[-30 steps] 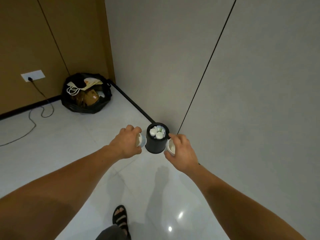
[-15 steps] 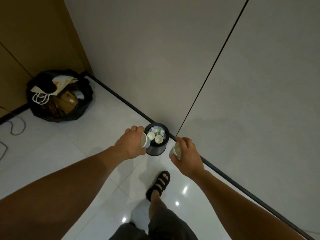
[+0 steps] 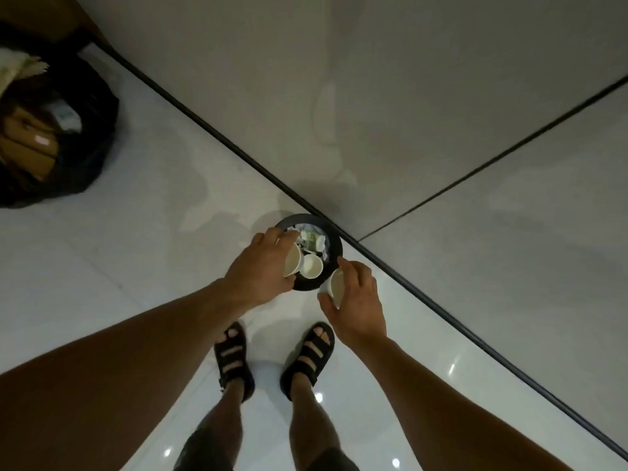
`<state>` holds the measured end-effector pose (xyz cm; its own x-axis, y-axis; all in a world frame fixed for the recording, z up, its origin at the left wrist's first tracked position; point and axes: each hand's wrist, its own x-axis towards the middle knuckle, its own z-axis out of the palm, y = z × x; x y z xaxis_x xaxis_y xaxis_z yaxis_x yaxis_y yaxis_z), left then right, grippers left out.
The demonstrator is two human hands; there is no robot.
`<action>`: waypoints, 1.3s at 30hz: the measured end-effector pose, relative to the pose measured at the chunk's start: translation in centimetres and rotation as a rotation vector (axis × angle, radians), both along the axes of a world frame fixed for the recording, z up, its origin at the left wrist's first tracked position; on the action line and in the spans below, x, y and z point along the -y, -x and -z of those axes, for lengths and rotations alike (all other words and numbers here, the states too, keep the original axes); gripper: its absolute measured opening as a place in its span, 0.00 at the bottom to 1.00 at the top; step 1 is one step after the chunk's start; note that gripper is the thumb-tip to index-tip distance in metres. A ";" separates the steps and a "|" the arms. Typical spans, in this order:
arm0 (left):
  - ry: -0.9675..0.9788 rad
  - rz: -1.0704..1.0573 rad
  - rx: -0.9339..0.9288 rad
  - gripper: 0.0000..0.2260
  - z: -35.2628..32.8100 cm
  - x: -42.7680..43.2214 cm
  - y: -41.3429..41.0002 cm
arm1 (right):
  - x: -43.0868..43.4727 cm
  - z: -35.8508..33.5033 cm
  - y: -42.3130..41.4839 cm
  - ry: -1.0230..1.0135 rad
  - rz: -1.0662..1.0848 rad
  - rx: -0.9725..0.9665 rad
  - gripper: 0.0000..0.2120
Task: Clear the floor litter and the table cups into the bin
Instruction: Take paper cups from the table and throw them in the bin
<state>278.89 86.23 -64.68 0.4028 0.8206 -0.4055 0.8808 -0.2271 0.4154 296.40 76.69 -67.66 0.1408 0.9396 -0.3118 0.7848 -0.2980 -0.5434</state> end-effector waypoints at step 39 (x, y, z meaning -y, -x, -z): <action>-0.142 0.169 -0.274 0.37 10.3 -5.5 1.1 | -5.6 9.5 -0.9 0.208 -0.011 0.206 0.44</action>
<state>277.80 91.76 -74.99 0.4296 0.8078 -0.4037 0.9003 -0.4177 0.1222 297.28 82.33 -77.11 0.2114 0.8606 -0.4634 0.8761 -0.3770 -0.3004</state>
